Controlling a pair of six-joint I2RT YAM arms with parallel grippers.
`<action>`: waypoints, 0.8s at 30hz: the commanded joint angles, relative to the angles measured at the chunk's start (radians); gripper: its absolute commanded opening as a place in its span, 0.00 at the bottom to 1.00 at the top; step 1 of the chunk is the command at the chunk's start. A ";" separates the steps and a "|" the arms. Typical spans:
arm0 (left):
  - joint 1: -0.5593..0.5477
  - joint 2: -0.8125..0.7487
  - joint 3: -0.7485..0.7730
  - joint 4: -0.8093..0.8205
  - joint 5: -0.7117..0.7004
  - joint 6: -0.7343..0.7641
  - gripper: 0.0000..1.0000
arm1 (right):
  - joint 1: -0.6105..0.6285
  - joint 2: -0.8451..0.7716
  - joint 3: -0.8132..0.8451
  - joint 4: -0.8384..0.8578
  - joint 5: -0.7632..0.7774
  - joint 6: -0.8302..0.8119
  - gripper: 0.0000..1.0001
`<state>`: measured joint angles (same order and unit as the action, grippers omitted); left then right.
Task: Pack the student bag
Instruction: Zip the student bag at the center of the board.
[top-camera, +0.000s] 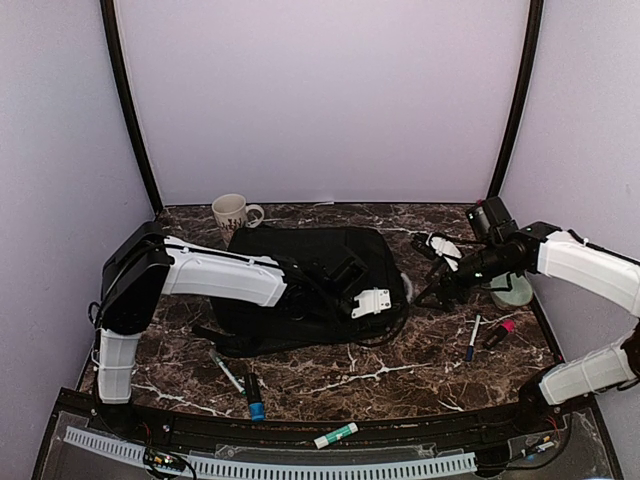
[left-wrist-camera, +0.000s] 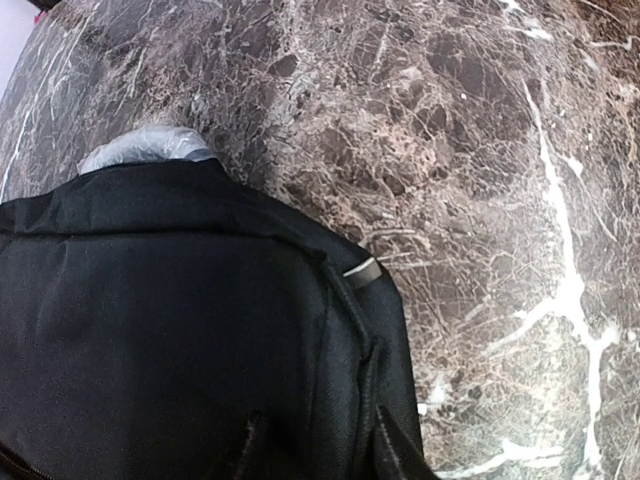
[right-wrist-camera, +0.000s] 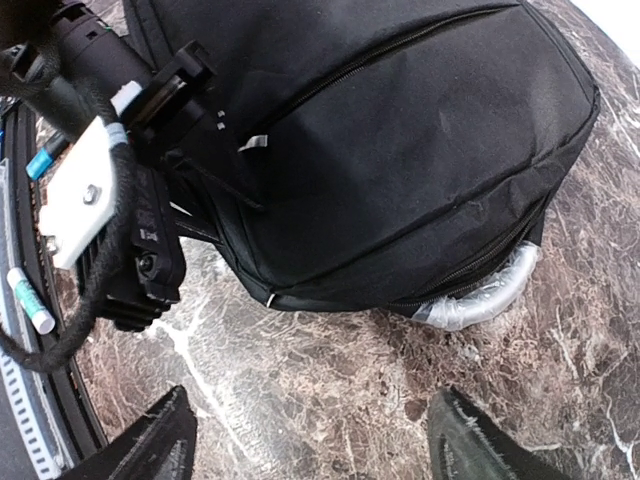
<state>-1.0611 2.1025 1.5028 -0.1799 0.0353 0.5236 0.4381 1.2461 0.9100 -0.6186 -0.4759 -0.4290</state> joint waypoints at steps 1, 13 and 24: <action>0.020 -0.014 0.054 -0.025 -0.012 -0.058 0.25 | -0.003 0.005 -0.034 0.079 0.018 0.007 0.75; 0.030 -0.009 0.005 0.170 0.141 -0.328 0.00 | 0.032 0.111 -0.075 0.197 0.031 0.056 0.60; 0.030 -0.025 -0.033 0.348 0.239 -0.544 0.00 | 0.065 0.162 -0.064 0.255 0.129 0.091 0.53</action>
<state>-1.0229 2.1040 1.4834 0.0380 0.1848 0.0849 0.4904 1.3796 0.8425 -0.4103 -0.3729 -0.3542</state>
